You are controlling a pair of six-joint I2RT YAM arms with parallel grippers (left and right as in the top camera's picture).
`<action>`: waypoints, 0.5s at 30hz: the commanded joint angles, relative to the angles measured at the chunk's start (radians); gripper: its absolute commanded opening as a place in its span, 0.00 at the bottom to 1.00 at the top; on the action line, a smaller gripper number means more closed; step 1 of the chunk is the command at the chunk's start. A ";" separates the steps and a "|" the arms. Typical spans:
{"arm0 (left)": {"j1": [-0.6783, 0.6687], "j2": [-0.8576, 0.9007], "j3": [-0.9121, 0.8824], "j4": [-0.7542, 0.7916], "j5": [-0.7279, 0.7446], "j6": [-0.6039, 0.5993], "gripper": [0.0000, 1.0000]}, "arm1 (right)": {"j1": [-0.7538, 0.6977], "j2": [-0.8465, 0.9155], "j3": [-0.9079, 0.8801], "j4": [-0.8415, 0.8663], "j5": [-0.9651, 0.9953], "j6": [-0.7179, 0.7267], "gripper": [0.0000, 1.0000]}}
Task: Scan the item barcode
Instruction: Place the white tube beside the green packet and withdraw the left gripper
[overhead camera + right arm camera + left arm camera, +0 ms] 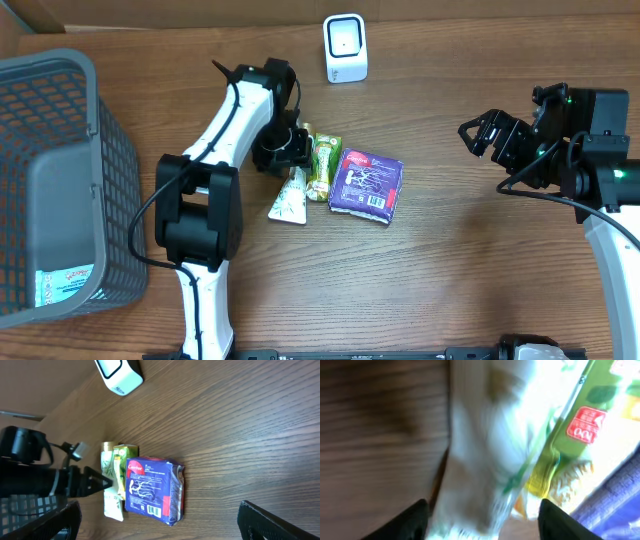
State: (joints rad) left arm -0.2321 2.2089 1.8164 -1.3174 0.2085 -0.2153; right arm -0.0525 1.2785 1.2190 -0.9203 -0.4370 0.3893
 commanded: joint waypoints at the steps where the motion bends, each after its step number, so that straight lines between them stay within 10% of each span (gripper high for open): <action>1: 0.016 0.000 0.124 -0.063 -0.061 0.030 0.64 | -0.004 -0.005 0.024 0.003 0.010 0.000 1.00; 15: 0.100 -0.251 0.721 -0.372 -0.242 -0.008 0.59 | -0.004 -0.005 0.024 -0.004 0.010 0.000 1.00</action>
State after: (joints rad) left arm -0.1837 2.0850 2.4847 -1.6699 0.0662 -0.2066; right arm -0.0525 1.2785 1.2190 -0.9276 -0.4374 0.3893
